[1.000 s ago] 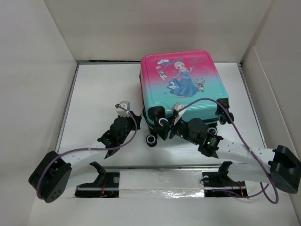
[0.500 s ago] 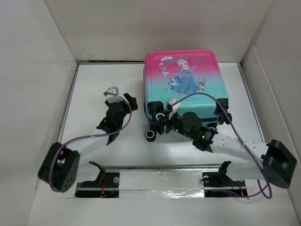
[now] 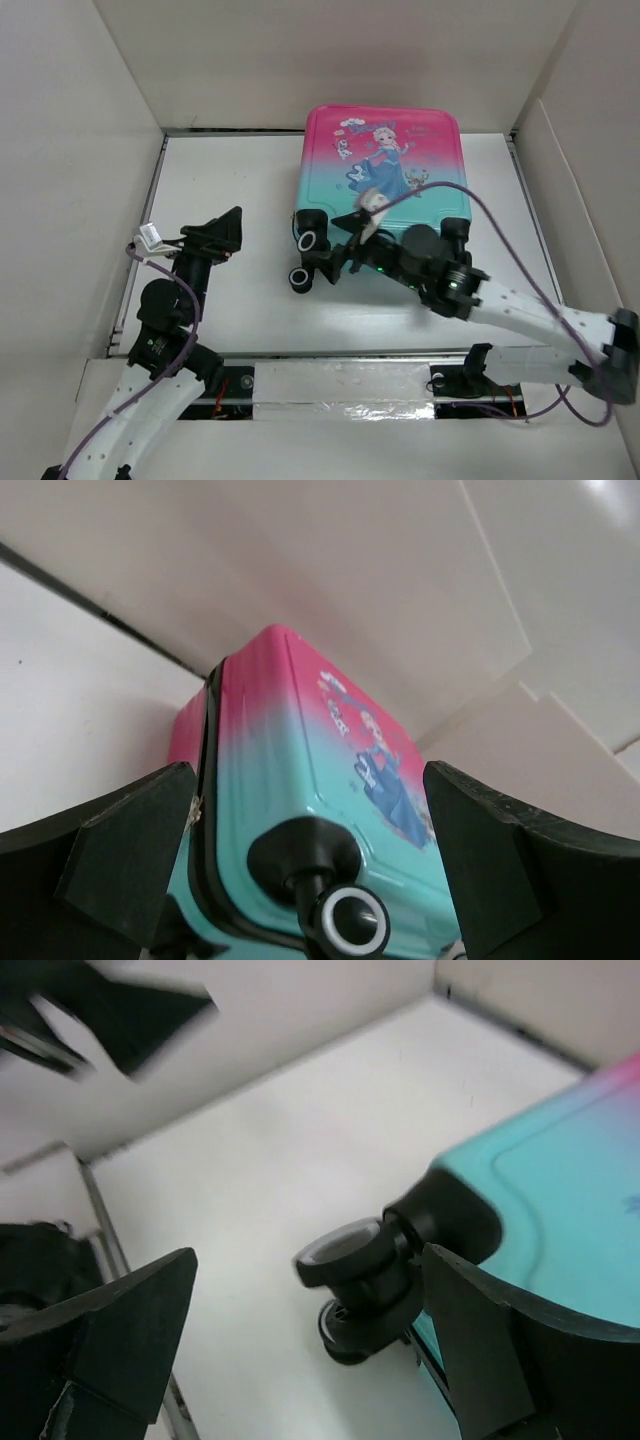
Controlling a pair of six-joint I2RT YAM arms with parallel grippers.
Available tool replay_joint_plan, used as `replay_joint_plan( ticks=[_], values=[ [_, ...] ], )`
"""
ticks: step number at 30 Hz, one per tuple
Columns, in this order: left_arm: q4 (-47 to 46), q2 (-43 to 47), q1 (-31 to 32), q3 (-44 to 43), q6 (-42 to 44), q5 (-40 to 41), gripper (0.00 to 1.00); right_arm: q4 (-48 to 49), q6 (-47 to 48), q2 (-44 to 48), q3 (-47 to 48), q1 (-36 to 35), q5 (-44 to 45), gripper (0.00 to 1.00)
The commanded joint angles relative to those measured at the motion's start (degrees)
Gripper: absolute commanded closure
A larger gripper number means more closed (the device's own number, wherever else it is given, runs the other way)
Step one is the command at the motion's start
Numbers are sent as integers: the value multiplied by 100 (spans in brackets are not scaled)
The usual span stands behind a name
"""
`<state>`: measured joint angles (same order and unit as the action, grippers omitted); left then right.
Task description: Pack the luggage
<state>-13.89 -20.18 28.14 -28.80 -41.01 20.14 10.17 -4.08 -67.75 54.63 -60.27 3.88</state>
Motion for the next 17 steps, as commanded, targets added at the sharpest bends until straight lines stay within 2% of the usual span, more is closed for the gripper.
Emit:
replay_joint_plan(
  ticks=[1, 4, 8, 12, 17],
  values=[
    [1089, 102, 25, -556, 67, -527, 1, 30, 276, 1357, -206, -99, 944, 0],
    [1528, 76, 25, -943, 365, -739, 1, -576, 285, 2527, -628, 23, 2656, 0],
    [1863, 50, 25, -1444, 848, -792, 1, -1332, 127, 3626, -1050, 505, 3739, 0],
    [2031, -20, 25, -1708, 1218, -705, 1, -1554, -102, 4172, -1358, 1130, 3796, 0],
    [1864, -55, 25, -1497, 1377, -880, 1, -1518, -207, 3701, -1324, 1720, 2586, 0]
  ],
)
